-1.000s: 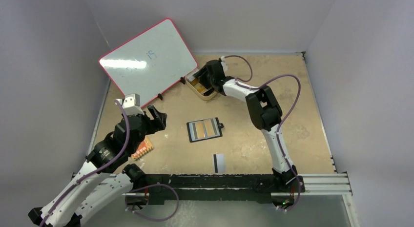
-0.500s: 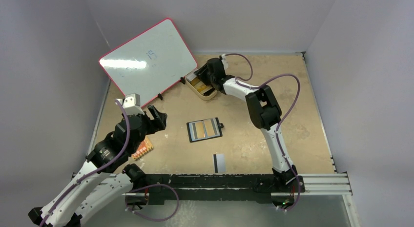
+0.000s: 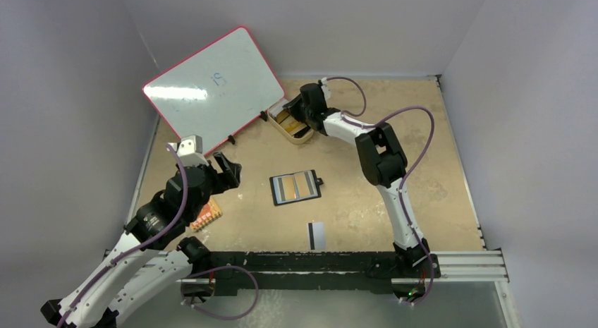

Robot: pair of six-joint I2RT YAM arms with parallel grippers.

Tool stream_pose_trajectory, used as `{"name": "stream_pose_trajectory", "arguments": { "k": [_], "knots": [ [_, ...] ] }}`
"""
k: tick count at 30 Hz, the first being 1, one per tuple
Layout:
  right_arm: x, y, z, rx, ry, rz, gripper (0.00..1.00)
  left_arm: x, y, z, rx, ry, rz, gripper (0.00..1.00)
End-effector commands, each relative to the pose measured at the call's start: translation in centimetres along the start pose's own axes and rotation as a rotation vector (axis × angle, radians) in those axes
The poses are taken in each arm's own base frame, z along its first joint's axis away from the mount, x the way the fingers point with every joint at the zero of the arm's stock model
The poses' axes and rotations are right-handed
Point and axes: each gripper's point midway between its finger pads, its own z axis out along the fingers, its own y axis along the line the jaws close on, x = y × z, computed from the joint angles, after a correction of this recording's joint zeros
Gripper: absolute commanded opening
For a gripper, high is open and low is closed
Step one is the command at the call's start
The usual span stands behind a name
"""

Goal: Put the credit cards into the card holder
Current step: Pick up the credit card from the storage box.

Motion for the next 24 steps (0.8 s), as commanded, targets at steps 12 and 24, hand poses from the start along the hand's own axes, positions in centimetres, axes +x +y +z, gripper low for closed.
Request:
{"name": "stream_pose_trajectory", "arguments": {
  "k": [12, 24],
  "knots": [
    [-3.1, 3.8, -4.4, -0.056, -0.103, 0.072, 0.09, -0.4, -0.3, 0.2, 0.015, -0.022, -0.001, 0.76],
    [-0.4, 3.3, -8.5, -0.052, 0.013, -0.058, 0.00, -0.1, -0.2, 0.3, 0.004, -0.013, -0.010, 0.75]
  ]
}}
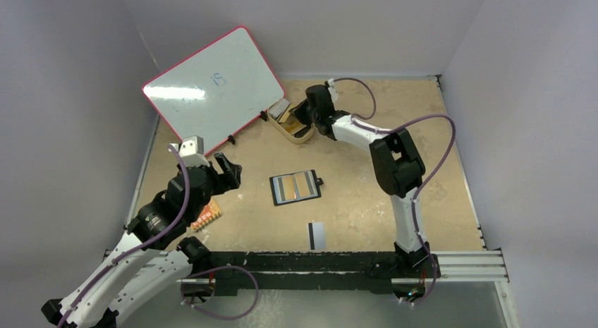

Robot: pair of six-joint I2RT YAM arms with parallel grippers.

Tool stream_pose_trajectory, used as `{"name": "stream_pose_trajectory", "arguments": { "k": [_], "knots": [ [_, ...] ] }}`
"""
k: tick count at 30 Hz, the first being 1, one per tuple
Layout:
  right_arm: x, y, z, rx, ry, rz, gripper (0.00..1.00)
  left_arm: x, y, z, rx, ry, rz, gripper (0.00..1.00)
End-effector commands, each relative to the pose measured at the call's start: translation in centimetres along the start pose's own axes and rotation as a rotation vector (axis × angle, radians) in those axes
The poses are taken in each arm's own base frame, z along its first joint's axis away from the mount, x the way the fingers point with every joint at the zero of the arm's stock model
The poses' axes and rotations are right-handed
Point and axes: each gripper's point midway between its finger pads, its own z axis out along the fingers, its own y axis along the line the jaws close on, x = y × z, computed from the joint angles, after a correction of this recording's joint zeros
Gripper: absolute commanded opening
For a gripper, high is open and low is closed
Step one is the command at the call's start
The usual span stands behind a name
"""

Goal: Put the credit cards into the card holder
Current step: Pick up the credit card from the storage box.

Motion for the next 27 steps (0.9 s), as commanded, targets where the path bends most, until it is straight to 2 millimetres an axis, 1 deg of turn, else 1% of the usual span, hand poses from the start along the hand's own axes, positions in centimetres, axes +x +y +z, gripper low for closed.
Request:
{"name": "stream_pose_trajectory", "arguments": {
  "k": [1, 3, 6, 7, 8, 11, 13, 16, 17, 19, 21, 24, 27],
  "knots": [
    [0.4, 2.6, -4.0, -0.086, 0.044, -0.073, 0.00, -0.5, -0.4, 0.1, 0.010, -0.016, -0.017, 0.75],
    [1.4, 2.3, -5.5, -0.123, 0.096, -0.130, 0.00, -0.5, -0.5, 0.0, 0.012, -0.011, -0.020, 0.75],
    [2.2, 2.0, -7.8, -0.198, 0.136, -0.220, 0.00, -0.4, -0.7, 0.1, 0.004, 0.005, -0.033, 0.75],
    [2.4, 2.7, -8.7, -0.243, 0.151, -0.221, 0.00, -0.3, -0.7, 0.1, 0.001, 0.016, -0.042, 0.75],
    [2.9, 2.7, -9.5, -0.284, 0.171, -0.280, 0.00, -0.1, -1.0, 0.2, 0.005, 0.030, -0.056, 0.74],
    [4.4, 3.6, -12.5, -0.420, 0.245, -0.387, 0.00, 0.7, -2.8, 0.3, 0.061, 0.092, -0.115, 0.72],
    [5.2, 4.5, -15.0, -0.543, 0.277, -0.460, 0.00, 0.8, -4.3, 0.3, 0.115, 0.119, -0.166, 0.71],
    [6.5, 5.2, -18.7, -0.688, 0.345, -0.509, 0.00, -0.2, -7.2, -0.5, 0.243, 0.129, -0.237, 0.71],
    [6.6, 5.8, -20.2, -0.745, 0.354, -0.515, 0.00, -0.8, -8.2, -0.9, 0.295, 0.125, -0.263, 0.70],
    [6.8, 6.4, -22.4, -0.815, 0.368, -0.543, 0.00, -2.3, -10.1, -1.8, 0.387, 0.100, -0.316, 0.68],
    [6.7, 7.4, -24.8, -0.887, 0.369, -0.568, 0.00, -3.3, -11.3, -2.4, 0.439, 0.087, -0.358, 0.66],
    [7.0, 7.3, -27.9, -0.960, 0.388, -0.558, 0.00, -4.4, -12.7, -2.9, 0.506, 0.077, -0.395, 0.64],
    [6.6, 8.1, -31.0, -1.045, 0.369, -0.524, 0.00, -5.5, -14.0, -3.4, 0.570, 0.054, -0.420, 0.62]
  ]
}}
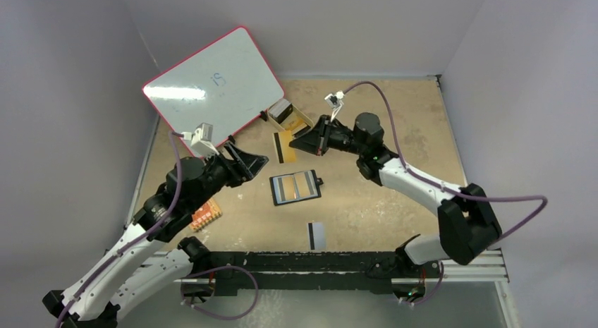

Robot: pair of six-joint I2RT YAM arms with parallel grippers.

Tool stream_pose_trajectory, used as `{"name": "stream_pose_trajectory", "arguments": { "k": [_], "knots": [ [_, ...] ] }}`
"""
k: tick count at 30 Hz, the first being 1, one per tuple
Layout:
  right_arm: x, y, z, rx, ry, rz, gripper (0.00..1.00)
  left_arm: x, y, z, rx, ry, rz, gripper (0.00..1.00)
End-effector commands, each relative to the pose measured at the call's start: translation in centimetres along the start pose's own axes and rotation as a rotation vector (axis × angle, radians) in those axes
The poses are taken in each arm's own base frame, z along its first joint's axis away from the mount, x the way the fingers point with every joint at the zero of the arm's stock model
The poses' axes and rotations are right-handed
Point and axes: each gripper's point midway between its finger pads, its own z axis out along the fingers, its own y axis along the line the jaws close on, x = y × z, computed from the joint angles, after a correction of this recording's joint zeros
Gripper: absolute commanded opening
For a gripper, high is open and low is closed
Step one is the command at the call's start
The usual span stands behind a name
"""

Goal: Put the credit cards into the card holder
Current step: Pick up the credit card from the storage box.

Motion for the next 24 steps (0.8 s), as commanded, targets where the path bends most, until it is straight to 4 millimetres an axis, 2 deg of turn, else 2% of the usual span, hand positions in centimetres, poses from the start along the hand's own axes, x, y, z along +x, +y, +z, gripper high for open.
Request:
{"name": "stream_pose_trajectory", "arguments": {
  "k": [1, 6, 12, 20, 22, 24],
  "knots": [
    [-1.3, 6.3, -2.6, -0.212, -0.069, -0.072, 0.00, -3.0, -6.3, -1.0, 0.232, -0.069, -0.075, 0.62],
    [-2.3, 8.6, -3.8, -0.278, -0.132, -0.004, 0.00, -3.3, -8.6, -0.8, 0.336, -0.064, -0.064, 0.57],
    [-2.8, 9.9, -4.5, -0.332, -0.164, 0.033, 0.00, -2.5, -10.5, -0.2, 0.441, -0.021, -0.088, 0.45],
    [-2.3, 9.6, -4.9, -0.313, -0.166, 0.057, 0.00, -1.5, -10.1, 0.8, 0.440, 0.012, -0.080, 0.27],
    [-2.3, 9.6, -5.0, -0.313, -0.172, 0.066, 0.00, -1.4, -9.7, 1.1, 0.419, 0.013, -0.071, 0.27],
    [-2.5, 9.5, -5.1, -0.298, -0.184, 0.069, 0.00, -1.3, -9.1, 1.3, 0.381, 0.014, -0.053, 0.38]
  ]
}}
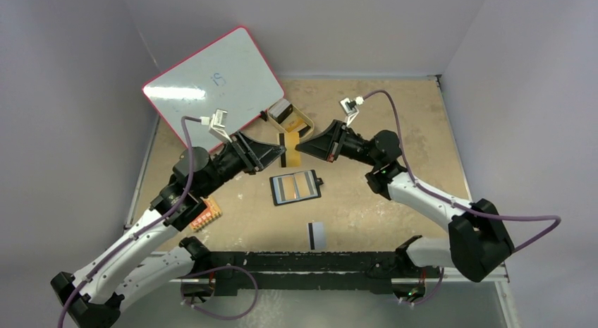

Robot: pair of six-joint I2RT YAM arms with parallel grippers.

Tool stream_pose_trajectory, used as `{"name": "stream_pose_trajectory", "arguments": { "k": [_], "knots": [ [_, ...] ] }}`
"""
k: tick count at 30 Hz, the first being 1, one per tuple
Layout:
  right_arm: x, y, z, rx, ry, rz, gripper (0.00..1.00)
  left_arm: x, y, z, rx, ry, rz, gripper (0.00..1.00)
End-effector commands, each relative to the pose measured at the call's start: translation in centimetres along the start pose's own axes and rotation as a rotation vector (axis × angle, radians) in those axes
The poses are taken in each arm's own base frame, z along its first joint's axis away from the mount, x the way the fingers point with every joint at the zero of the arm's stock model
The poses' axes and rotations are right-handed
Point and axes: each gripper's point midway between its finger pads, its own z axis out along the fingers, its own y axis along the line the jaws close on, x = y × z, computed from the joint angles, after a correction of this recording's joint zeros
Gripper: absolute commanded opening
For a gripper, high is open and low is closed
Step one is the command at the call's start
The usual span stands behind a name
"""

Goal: Put the credit cards into the card holder
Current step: Pick up the credit card from the storage box.

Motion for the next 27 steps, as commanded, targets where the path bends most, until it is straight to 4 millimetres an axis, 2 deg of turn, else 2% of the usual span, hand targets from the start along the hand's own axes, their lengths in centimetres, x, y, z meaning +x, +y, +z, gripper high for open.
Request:
{"name": "stream_pose_trajectory", "arguments": {
  "k": [1, 3, 8, 12, 17, 19, 21, 24, 25, 27],
  "knots": [
    [-1.3, 2.0, -0.4, -0.035, -0.058, -0.047, 0.00, -0.5, -0.2, -0.1, -0.005, -0.015, 0.030, 0.44],
    [-1.4, 2.1, -0.5, -0.021, -0.065, -0.047, 0.00, -0.6, 0.8, -0.2, -0.056, -0.021, 0.042, 0.49],
    [-2.0, 3.1, -0.4, -0.046, -0.078, -0.061, 0.00, -0.4, 2.0, 0.0, -0.100, -0.025, 0.036, 0.54],
    [-2.1, 3.5, -0.4, -0.059, -0.075, -0.056, 0.00, -0.5, 1.3, 0.5, -0.067, -0.026, 0.025, 0.54],
    [-2.0, 3.1, -0.2, -0.044, -0.063, -0.050, 0.00, -0.7, -0.6, 0.7, 0.021, -0.030, 0.002, 0.48],
    [-1.8, 2.9, -0.2, -0.038, -0.056, -0.042, 0.00, -0.7, -0.9, 0.8, 0.044, -0.026, -0.015, 0.41],
    [-1.5, 2.4, -0.2, -0.027, -0.047, -0.033, 0.00, -0.6, -0.8, 0.9, 0.039, -0.027, -0.026, 0.28],
    [-1.2, 1.9, -0.2, -0.017, -0.034, -0.030, 0.00, -0.9, -0.2, 0.9, 0.005, -0.048, -0.037, 0.03],
    [-1.0, 1.7, -0.2, -0.009, -0.027, -0.028, 0.00, -1.0, -0.3, 0.8, 0.011, -0.052, -0.040, 0.00],
    [-0.8, 1.2, -0.1, 0.012, -0.012, -0.029, 0.00, -0.8, -0.2, 0.8, 0.018, -0.050, -0.042, 0.00]
  ]
}}
